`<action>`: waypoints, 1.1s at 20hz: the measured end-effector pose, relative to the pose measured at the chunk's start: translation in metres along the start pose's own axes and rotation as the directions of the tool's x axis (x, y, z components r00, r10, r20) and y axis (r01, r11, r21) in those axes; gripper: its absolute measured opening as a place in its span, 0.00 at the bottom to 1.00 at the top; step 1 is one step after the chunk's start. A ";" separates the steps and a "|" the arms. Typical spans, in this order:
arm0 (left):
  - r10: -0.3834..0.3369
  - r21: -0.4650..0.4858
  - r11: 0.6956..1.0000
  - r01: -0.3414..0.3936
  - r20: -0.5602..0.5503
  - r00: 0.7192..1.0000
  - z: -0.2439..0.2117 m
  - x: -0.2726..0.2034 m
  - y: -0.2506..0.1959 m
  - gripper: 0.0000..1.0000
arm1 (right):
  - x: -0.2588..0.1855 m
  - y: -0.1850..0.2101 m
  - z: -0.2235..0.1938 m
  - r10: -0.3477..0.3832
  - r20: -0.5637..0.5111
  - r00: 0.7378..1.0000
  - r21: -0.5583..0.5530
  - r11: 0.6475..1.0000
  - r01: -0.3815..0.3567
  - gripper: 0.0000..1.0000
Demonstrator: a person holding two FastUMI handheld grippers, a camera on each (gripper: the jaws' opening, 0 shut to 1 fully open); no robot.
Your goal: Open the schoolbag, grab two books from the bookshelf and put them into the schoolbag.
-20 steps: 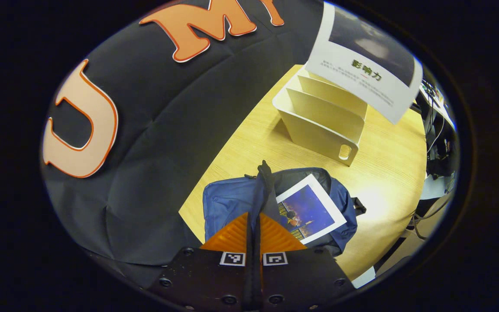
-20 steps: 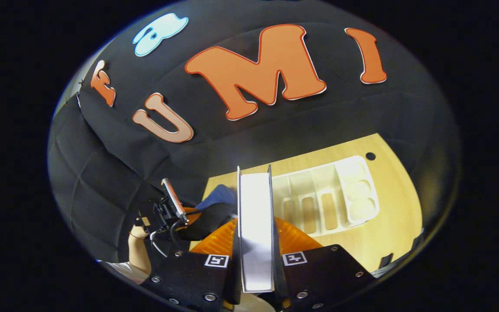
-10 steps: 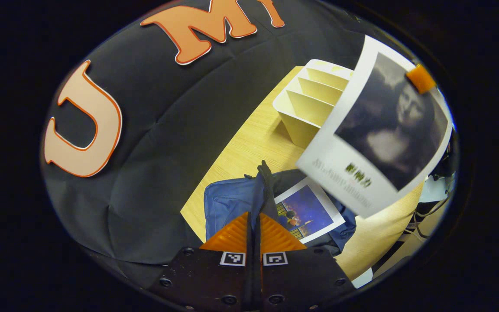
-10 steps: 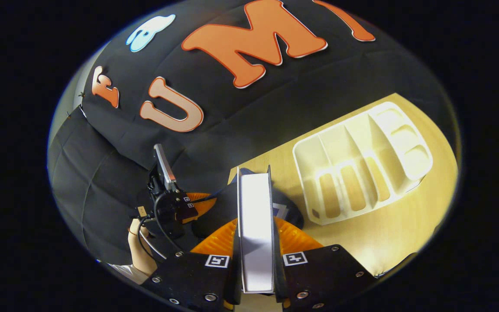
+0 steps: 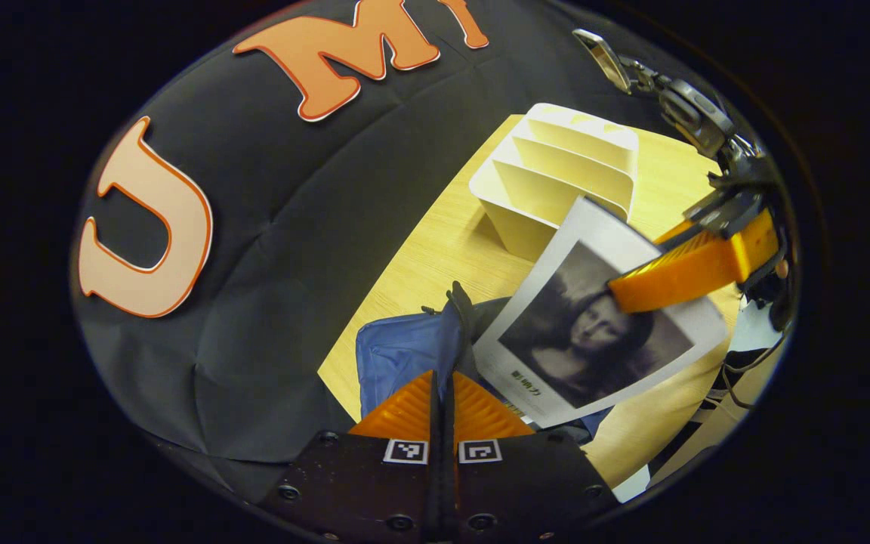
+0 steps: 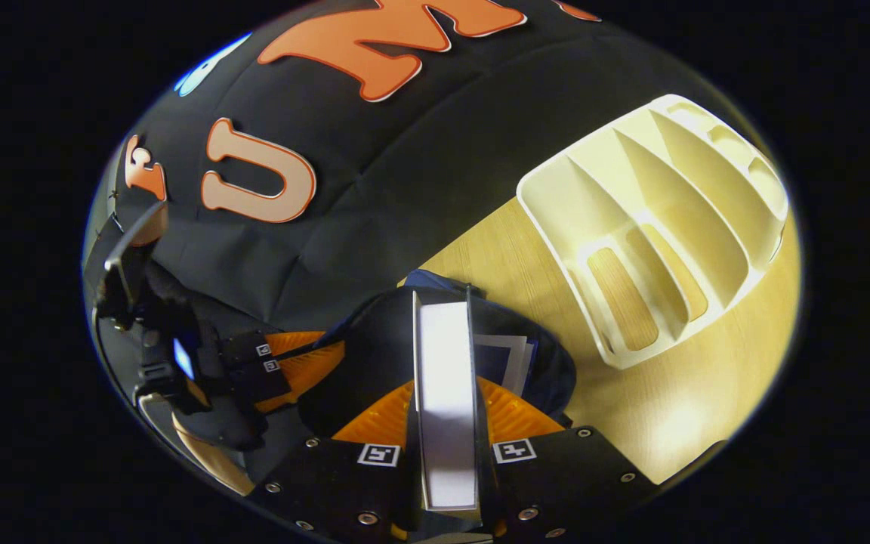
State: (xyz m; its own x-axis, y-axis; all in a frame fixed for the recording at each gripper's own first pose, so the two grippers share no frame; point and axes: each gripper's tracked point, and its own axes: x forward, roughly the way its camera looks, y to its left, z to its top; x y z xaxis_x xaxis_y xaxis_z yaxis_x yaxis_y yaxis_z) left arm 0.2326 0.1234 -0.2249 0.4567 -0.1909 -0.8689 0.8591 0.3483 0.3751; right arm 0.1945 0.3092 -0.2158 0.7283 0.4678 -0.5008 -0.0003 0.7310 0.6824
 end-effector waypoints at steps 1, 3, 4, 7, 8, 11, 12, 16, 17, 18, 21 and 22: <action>0.003 0.008 1.000 -0.003 0.000 1.000 0.001 -0.002 0.000 0.01 | 0.007 0.001 -0.005 0.000 0.009 1.000 0.020 1.000 -0.001 0.30; 0.001 0.021 1.000 -0.001 0.005 1.000 0.001 -0.003 -0.002 0.01 | 0.024 0.005 -0.005 0.003 0.032 0.999 0.052 0.999 -0.004 0.30; -0.004 0.022 1.000 0.004 0.009 1.000 0.003 -0.005 -0.004 0.01 | 0.034 0.009 -0.004 0.006 0.046 0.999 0.071 0.997 -0.009 0.30; -0.018 0.038 0.999 0.017 0.029 0.999 0.006 -0.009 -0.010 0.01 | 0.058 0.019 -0.003 0.021 0.073 0.997 0.099 0.995 -0.028 0.30; -0.013 0.037 0.999 0.012 0.027 1.000 0.004 -0.010 -0.009 0.01 | 0.063 0.023 -0.004 0.026 0.071 0.997 0.102 0.994 -0.033 0.30; 0.002 0.024 1.000 -0.003 0.030 1.000 0.003 -0.009 -0.005 0.00 | 0.079 0.029 -0.007 0.036 0.072 0.997 0.105 0.994 -0.043 0.30; 0.002 0.019 1.000 -0.003 0.036 0.999 0.003 -0.009 -0.005 0.01 | 0.081 0.028 -0.005 0.032 0.092 0.995 0.100 0.994 -0.042 0.30; -0.002 -0.017 1.000 0.002 0.042 0.999 0.005 -0.011 -0.005 0.01 | 0.092 0.027 -0.017 0.015 0.078 0.997 0.084 0.996 -0.021 0.30; -0.005 -0.016 1.000 0.006 0.041 0.999 0.002 -0.010 -0.005 0.01 | 0.093 0.027 -0.019 0.012 0.067 0.998 0.072 0.997 -0.016 0.30; -0.010 -0.018 1.000 0.011 0.041 0.999 0.002 -0.010 -0.006 0.01 | 0.094 0.027 -0.019 0.007 0.062 0.998 0.068 0.998 -0.012 0.42; -0.004 -0.027 1.000 0.005 0.041 0.999 -0.002 -0.009 -0.003 0.01 | 0.098 0.024 -0.021 -0.029 0.042 0.999 0.032 0.999 0.028 0.21; -0.004 -0.031 1.000 0.005 0.037 0.999 -0.003 -0.009 -0.003 0.00 | 0.099 0.020 -0.028 -0.055 0.023 0.998 -0.011 0.998 0.055 0.34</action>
State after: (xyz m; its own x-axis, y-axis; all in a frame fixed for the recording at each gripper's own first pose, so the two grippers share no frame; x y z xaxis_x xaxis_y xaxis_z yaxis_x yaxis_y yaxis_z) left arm 0.2254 0.1271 -0.2195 0.4618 -0.2256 -0.8578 0.8538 0.3754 0.3608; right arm 0.2474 0.3838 -0.2665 0.7425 0.4159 -0.5251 0.0320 0.7610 0.6480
